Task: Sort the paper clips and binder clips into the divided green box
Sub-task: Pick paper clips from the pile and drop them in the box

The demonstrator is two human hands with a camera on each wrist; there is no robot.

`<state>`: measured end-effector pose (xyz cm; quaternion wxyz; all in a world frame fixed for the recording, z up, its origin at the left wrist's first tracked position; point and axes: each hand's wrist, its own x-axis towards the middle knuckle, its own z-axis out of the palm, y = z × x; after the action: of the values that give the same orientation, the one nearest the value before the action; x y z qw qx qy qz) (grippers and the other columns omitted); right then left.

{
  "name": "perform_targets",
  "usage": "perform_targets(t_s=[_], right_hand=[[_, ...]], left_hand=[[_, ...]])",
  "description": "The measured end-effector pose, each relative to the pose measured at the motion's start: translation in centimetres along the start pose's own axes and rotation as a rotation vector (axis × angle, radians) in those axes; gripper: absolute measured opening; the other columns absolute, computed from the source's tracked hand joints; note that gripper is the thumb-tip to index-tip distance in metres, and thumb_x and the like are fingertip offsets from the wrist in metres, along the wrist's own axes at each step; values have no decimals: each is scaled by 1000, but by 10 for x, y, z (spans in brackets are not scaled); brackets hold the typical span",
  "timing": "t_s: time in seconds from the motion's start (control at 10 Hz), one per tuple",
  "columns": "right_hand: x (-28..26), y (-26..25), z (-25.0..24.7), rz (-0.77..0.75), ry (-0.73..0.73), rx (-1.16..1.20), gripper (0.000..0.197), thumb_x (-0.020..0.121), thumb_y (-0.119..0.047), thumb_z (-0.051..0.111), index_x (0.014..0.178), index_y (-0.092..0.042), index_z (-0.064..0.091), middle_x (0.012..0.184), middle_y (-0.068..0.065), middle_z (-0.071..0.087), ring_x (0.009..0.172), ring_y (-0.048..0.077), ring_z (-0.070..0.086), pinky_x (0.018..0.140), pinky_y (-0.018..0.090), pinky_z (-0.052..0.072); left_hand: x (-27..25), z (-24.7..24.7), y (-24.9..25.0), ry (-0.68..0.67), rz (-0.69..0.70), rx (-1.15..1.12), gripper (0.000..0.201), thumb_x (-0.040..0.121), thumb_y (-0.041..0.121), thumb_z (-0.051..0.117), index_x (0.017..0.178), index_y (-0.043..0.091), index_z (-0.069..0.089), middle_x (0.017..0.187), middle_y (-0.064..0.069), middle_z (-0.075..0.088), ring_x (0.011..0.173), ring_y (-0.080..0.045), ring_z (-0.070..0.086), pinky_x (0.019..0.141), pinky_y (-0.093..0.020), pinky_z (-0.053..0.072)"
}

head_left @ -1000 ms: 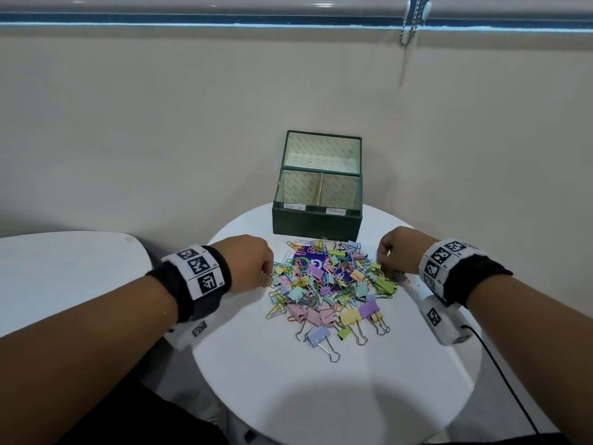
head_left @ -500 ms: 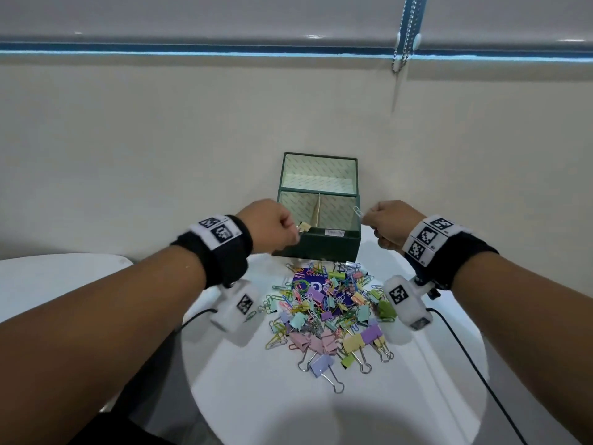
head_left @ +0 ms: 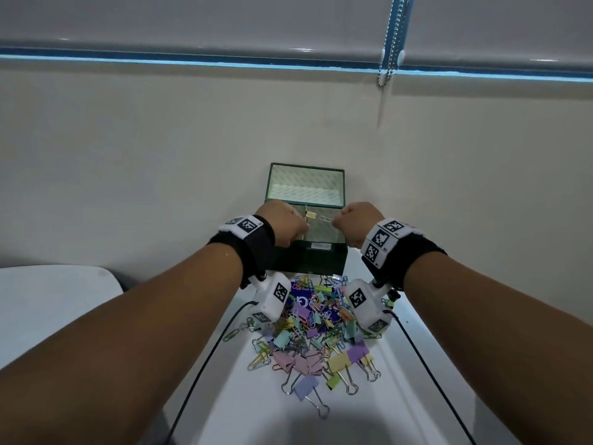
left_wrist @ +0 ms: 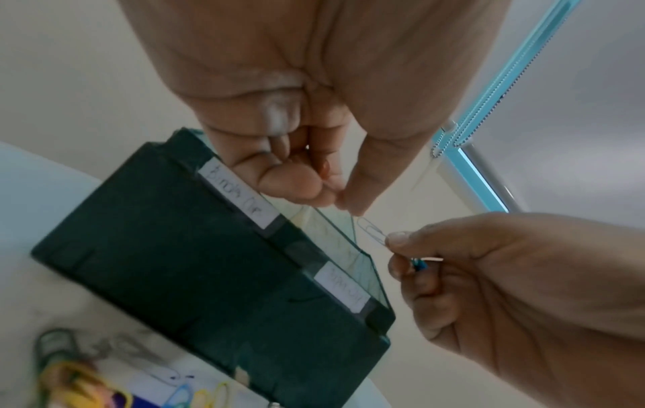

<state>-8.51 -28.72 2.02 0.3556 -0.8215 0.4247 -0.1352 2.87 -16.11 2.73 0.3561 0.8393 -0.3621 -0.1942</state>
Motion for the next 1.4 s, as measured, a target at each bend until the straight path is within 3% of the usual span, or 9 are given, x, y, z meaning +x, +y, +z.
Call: perform_targets(t_s=[0.1, 0.3, 0.5, 0.7, 0.8, 0.9, 1.0, 1.2, 1.4], right_hand=[[8, 2, 6, -12, -35, 144, 31, 94, -14, 56, 119, 1, 64, 117, 19, 69, 90, 26, 65, 87, 39, 59], [-9, -4, -4, -85, -10, 132, 27, 99, -22, 52, 118, -10, 67, 114, 7, 68, 114, 26, 62, 98, 37, 52], [-11, 9, -7, -142, 88, 248, 3, 92, -20, 67, 93, -18, 65, 94, 1, 69, 88, 21, 70, 84, 41, 60], [-38, 64, -27, -263, -55, -156, 6, 93, -16, 63, 89, -20, 65, 88, -3, 68, 83, 19, 67, 71, 27, 50], [-50, 92, -22, -231, -122, -344, 19, 92, -11, 58, 85, -28, 62, 91, -6, 63, 81, 14, 60, 68, 22, 41], [-55, 101, -17, -215, -150, -456, 29, 93, -5, 50, 89, -30, 63, 92, -8, 60, 82, 15, 59, 71, 22, 43], [-56, 99, -15, -174, -156, -533, 29, 90, -3, 53, 93, -30, 64, 96, -8, 59, 87, 15, 57, 75, 23, 43], [-60, 96, -5, -113, -143, -729, 18, 89, -34, 65, 97, -18, 69, 96, -2, 69, 87, 17, 62, 73, 24, 46], [-65, 89, 3, -162, -142, -622, 12, 90, -13, 60, 92, -17, 72, 93, -4, 69, 86, 15, 63, 63, 20, 43]], left_hand=[[-2, -1, 4, -30, -30, -177, 9, 90, 16, 69, 84, 9, 67, 75, -7, 66, 66, -20, 62, 70, -33, 58], [-9, -1, 23, -98, -76, -512, 6, 93, 1, 64, 96, 5, 61, 83, -14, 63, 68, -23, 61, 63, -31, 59], [-1, -25, 2, 160, -3, -119, 9, 91, 14, 64, 83, 11, 67, 83, -4, 72, 80, -21, 71, 79, -41, 61], [-36, -41, -33, 287, 229, 347, 12, 91, 32, 65, 103, 28, 64, 94, 8, 65, 85, -16, 60, 76, -25, 43], [-69, -42, -56, 124, 241, 543, 16, 91, 36, 66, 104, 28, 65, 97, 9, 62, 89, -15, 59, 76, -27, 42], [-98, -34, -79, -243, 83, 846, 42, 79, 58, 71, 111, 33, 63, 96, 15, 55, 91, -10, 51, 82, -26, 43], [-115, -27, -95, -314, 2, 833, 56, 66, 68, 73, 113, 40, 59, 96, 18, 53, 93, -8, 50, 88, -27, 46], [-120, -15, -94, -240, 127, 737, 19, 80, 33, 71, 99, 31, 73, 82, 20, 60, 85, -5, 56, 77, -20, 44], [-115, -5, -91, -180, 126, 730, 22, 86, 20, 57, 101, 34, 66, 87, 15, 57, 92, -10, 56, 78, -22, 43]])
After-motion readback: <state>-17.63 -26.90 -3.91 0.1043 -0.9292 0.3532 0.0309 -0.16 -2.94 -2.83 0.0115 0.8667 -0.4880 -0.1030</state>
